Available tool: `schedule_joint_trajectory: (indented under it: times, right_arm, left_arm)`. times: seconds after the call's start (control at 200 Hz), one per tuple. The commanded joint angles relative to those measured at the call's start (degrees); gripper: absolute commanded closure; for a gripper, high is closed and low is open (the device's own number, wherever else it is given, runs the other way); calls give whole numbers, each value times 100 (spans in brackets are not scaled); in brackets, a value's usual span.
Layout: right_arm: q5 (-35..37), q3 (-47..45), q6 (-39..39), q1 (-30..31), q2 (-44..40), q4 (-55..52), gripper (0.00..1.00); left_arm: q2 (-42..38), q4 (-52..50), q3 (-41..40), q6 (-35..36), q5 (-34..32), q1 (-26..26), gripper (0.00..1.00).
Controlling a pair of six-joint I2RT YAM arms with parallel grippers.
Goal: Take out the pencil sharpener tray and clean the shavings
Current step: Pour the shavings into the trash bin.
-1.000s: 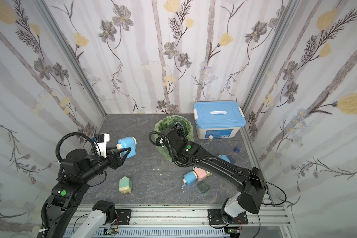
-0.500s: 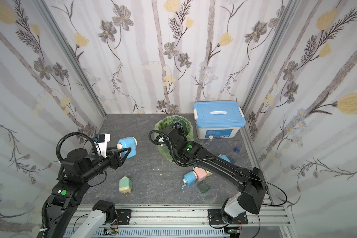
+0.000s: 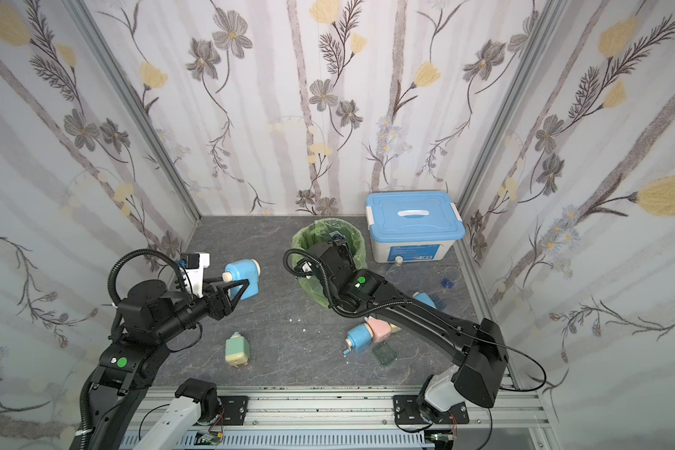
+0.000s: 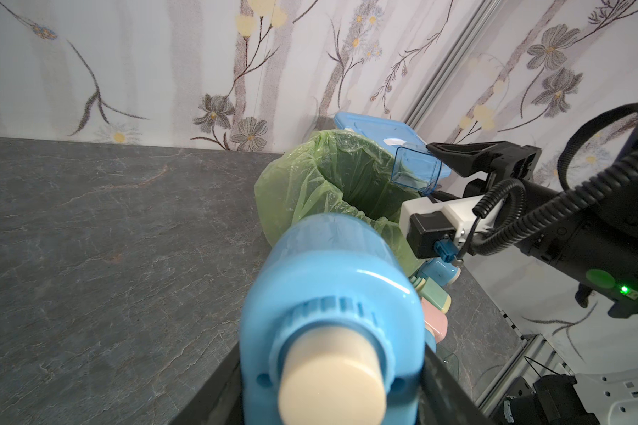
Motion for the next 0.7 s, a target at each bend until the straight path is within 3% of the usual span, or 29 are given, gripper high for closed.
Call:
schedule_joint_trajectory:
  times: [0.0,0.2,0.32,0.46,0.604,0.694]
  right_arm:
    - [-129,178,621,-31,-48,-187,62]
    - [-1144,798,2533,-86,-80,-1259,63]
    - [-2086,703,3341,-154,-505,-1276,64]
    - [-3492,167,3992,-298,-1341,-876,63]
    - [-4978,-780,4642,-472,-2424,-281,62]
    - [-5841,-1376,5097,-614,-3015,72,61]
  left_arm:
    - [-23,279,-11,-15,122,-3,62]
    - [-45,622,-60,-171,489,4,63]
    - [-27,1147,-169,-431,994,-1,63]
    - [-61,2336,-430,-1077,1844,-7,62]
    - [-70,4268,-860,-2012,2597,-58,62]
    - [26,4892,-903,-2143,2860,-284,62]
